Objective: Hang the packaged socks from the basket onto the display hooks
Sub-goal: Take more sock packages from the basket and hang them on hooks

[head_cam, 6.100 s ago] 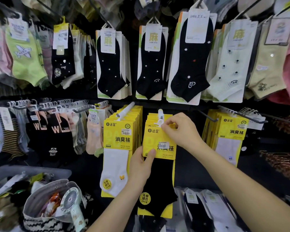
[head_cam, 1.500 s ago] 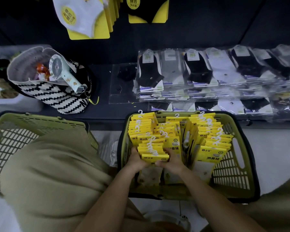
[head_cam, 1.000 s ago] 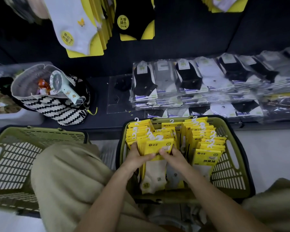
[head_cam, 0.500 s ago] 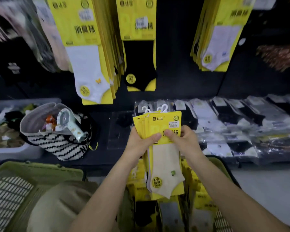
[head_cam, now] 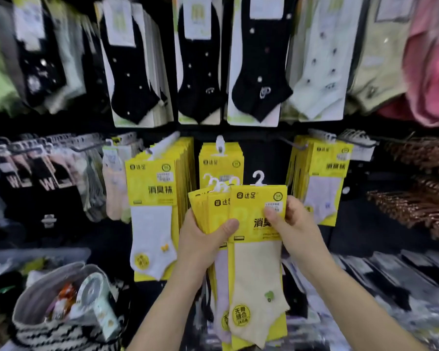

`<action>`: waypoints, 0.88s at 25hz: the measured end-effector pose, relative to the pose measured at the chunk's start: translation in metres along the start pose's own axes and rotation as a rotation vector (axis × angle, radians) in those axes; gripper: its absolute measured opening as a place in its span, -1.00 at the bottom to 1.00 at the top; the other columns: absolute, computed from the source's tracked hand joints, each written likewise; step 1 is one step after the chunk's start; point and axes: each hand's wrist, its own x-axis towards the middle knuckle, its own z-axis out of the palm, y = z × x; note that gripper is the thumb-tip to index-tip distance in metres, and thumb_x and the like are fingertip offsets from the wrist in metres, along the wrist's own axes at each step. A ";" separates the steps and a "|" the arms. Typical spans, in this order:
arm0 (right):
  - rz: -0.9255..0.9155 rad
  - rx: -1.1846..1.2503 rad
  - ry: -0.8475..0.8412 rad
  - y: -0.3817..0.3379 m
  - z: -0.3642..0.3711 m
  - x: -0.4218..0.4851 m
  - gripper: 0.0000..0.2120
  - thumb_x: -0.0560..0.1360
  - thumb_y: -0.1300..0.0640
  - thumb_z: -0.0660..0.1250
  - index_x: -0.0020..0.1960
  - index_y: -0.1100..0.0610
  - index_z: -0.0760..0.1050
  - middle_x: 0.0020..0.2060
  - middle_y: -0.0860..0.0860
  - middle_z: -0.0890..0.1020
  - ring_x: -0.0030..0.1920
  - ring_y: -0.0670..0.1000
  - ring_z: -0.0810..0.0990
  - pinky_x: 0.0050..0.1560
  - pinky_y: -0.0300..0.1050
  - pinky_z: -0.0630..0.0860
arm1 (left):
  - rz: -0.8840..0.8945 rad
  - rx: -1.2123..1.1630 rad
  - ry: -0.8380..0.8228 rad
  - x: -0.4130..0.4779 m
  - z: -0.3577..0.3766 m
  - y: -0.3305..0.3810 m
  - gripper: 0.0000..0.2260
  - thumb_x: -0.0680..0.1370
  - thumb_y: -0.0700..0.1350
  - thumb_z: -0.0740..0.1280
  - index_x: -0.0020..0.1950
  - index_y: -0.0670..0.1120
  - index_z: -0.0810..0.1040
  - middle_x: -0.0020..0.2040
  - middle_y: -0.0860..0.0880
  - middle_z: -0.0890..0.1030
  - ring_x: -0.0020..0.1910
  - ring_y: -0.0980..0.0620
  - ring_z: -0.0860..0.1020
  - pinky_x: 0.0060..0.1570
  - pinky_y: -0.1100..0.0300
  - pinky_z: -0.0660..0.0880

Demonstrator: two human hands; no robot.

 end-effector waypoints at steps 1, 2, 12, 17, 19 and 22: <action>-0.006 0.008 0.017 -0.004 0.003 0.008 -0.92 0.48 0.08 0.34 -0.02 0.01 0.52 -0.08 -0.03 0.69 -0.06 -0.05 0.67 -0.05 -0.07 0.59 | 0.012 -0.006 0.010 0.003 -0.001 0.005 -0.39 0.12 0.13 0.61 0.08 0.09 0.47 0.06 0.07 0.63 0.03 0.08 0.60 0.02 0.04 0.56; -0.001 0.024 0.020 -0.008 0.006 0.016 -0.93 0.50 0.11 0.33 -0.02 0.02 0.52 -0.08 -0.03 0.70 -0.06 -0.04 0.67 -0.05 -0.06 0.58 | 0.023 -0.014 0.017 0.006 -0.003 0.009 -0.42 0.12 0.13 0.60 0.05 0.11 0.46 0.06 0.07 0.62 0.02 0.10 0.60 -0.01 0.08 0.56; -0.037 -0.297 0.088 -0.027 0.042 0.080 -0.81 0.54 0.06 0.28 0.06 0.17 0.46 -0.02 0.08 0.61 -0.01 0.08 0.59 0.06 0.08 0.53 | 0.229 -0.054 0.193 0.021 -0.075 0.053 -0.57 0.14 0.16 0.48 -0.03 0.29 0.48 -0.12 0.34 0.63 -0.12 0.23 0.63 -0.20 0.24 0.52; 0.031 -0.334 0.113 -0.019 0.070 0.092 -0.86 0.53 0.05 0.27 0.00 0.12 0.44 -0.06 0.05 0.59 -0.02 0.06 0.59 0.02 0.05 0.55 | 0.219 -0.012 0.199 0.019 -0.085 0.054 -0.61 0.14 0.20 0.47 -0.07 0.38 0.50 0.05 0.24 0.63 -0.03 0.19 0.62 -0.17 0.21 0.56; 0.064 -0.344 0.120 -0.015 0.073 0.091 -0.88 0.53 0.04 0.28 -0.01 0.08 0.43 -0.04 0.05 0.59 -0.03 0.04 0.58 0.01 0.03 0.56 | 0.216 0.015 0.169 0.017 -0.082 0.057 -0.66 0.14 0.17 0.47 -0.18 0.47 0.47 -0.11 0.27 0.66 -0.14 0.24 0.63 -0.21 0.22 0.53; 0.065 -0.344 0.229 -0.015 0.065 0.082 -0.69 0.45 -0.03 0.38 0.08 0.13 0.44 -0.03 0.02 0.56 -0.04 -0.01 0.55 -0.01 -0.04 0.53 | 0.202 -0.016 0.144 0.021 -0.077 0.058 -0.59 0.17 0.11 0.50 -0.07 0.43 0.46 -0.06 0.20 0.65 -0.09 0.19 0.63 -0.16 0.18 0.57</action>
